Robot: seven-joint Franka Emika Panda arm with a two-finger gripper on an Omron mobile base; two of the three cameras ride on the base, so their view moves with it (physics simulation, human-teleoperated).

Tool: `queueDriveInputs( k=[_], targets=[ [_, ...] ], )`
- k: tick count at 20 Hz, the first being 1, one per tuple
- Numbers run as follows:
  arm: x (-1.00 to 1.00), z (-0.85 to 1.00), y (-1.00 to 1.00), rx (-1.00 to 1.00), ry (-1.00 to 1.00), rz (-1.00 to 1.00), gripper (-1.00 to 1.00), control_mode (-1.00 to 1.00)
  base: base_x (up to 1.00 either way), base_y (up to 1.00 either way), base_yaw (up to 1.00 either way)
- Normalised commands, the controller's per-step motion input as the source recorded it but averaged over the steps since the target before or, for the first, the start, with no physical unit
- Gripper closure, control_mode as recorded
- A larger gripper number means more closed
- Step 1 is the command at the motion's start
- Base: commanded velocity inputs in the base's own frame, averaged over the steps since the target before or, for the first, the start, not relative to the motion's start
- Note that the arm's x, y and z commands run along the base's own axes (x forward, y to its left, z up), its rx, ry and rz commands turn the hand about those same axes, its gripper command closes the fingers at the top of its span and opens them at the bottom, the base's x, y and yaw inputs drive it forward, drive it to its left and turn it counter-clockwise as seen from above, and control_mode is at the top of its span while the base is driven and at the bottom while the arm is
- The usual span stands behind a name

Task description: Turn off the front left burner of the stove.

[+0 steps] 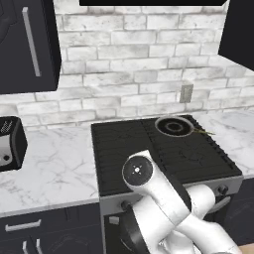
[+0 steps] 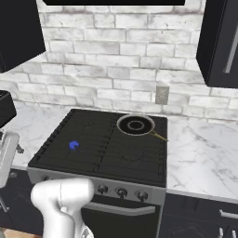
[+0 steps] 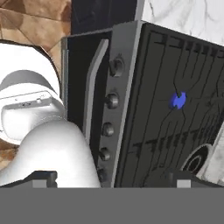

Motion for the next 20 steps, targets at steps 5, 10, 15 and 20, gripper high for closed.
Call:
queueDriveInputs(
  k=[5, 10, 15, 20],
  targets=[
    [-0.42, -0.47, 0.1, -0.15, -0.12, 0.39, -1.0, -1.0, 0.0, 0.0, 0.0],
    [-0.08, -0.58, 0.17, -0.1, -0.18, 0.23, -1.0, -1.0, 0.0, 0.0, 0.0],
    [0.04, -0.66, 0.06, -0.04, -0.25, 0.11, -1.0, -1.0, 0.0, 0.0, 0.0],
    [0.04, -0.65, 0.0, -0.05, -0.31, 0.13, -1.0, -1.0, 0.0, 0.0, 0.0]
  ],
)
